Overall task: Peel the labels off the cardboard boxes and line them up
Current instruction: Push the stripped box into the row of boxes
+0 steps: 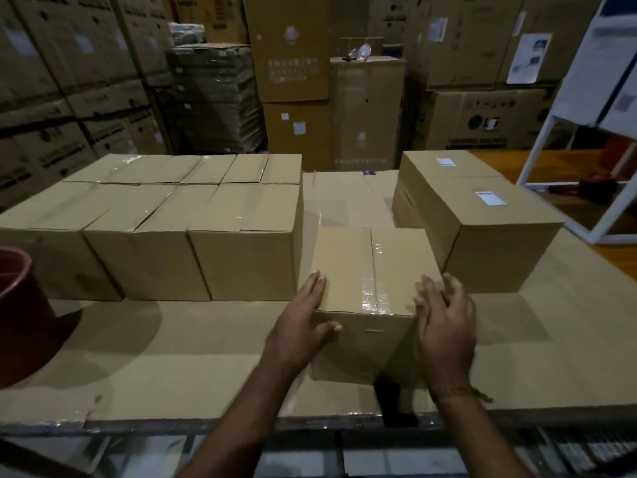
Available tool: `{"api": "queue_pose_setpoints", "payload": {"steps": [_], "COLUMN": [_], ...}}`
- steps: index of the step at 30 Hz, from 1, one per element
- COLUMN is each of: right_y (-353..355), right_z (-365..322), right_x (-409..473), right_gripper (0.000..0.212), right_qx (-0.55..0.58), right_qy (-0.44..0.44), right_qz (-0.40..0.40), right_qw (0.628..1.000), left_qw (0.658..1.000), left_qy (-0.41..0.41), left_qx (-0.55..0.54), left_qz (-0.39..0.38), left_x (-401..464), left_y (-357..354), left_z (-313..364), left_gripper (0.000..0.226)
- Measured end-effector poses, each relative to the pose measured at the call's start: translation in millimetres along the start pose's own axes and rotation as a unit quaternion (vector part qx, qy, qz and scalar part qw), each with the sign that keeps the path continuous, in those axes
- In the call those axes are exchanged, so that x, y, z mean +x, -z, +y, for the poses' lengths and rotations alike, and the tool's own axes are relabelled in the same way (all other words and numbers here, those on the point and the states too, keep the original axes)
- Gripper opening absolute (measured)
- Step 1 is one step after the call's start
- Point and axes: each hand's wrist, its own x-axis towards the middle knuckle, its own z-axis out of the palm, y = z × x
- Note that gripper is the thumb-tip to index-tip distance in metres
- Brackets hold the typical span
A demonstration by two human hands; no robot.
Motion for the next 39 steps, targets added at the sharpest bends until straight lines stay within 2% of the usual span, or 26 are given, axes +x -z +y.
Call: {"api": "queue_pose_setpoints", "payload": {"steps": [2, 4, 7, 11, 15, 18, 20, 24, 32, 39], "right_y": [-8, -16, -29, -56, -87, -113, -127, -152, -205, -244], "right_z": [2, 2, 0, -4, -17, -21, -23, -28, -37, -38], "right_x": [10, 22, 41, 74, 106, 126, 142, 174, 245, 293], "right_gripper": [0.055, 0.072, 0.100, 0.109, 0.111, 0.110, 0.110, 0.114, 0.098, 0.097], "right_qx": [-0.051, -0.110, -0.172, -0.220, -0.237, -0.235, -0.235, -0.231, -0.242, -0.230], "right_qy": [0.043, 0.086, 0.121, 0.127, 0.112, 0.100, 0.096, 0.093, 0.095, 0.094], "right_qz": [-0.035, -0.084, -0.156, -0.193, -0.223, -0.215, -0.216, -0.220, -0.240, -0.245], "right_qw": [0.997, 0.987, 0.965, 0.948, 0.939, 0.943, 0.943, 0.943, 0.935, 0.937], "left_qw": [1.000, 0.998, 0.974, 0.947, 0.950, 0.953, 0.956, 0.959, 0.966, 0.964], "left_qy": [-0.001, -0.001, -0.014, -0.010, -0.016, -0.070, -0.078, -0.041, 0.060, 0.096], "left_qx": [0.020, 0.056, 0.223, 0.313, 0.301, 0.251, 0.202, 0.183, 0.212, 0.228], "left_qz": [0.001, 0.007, 0.039, 0.065, 0.078, 0.153, 0.196, 0.210, 0.138, 0.102], "left_x": [12, 25, 50, 86, 123, 155, 175, 208, 278, 331], "left_y": [2, 5, 10, 14, 22, 31, 38, 61, 83, 79], "left_z": [-6, -13, -19, -20, -21, -32, -40, -41, -55, -63], "left_gripper": [0.095, 0.093, 0.089, 0.084, 0.058, 0.031, 0.026, 0.028, 0.050, 0.057]}}
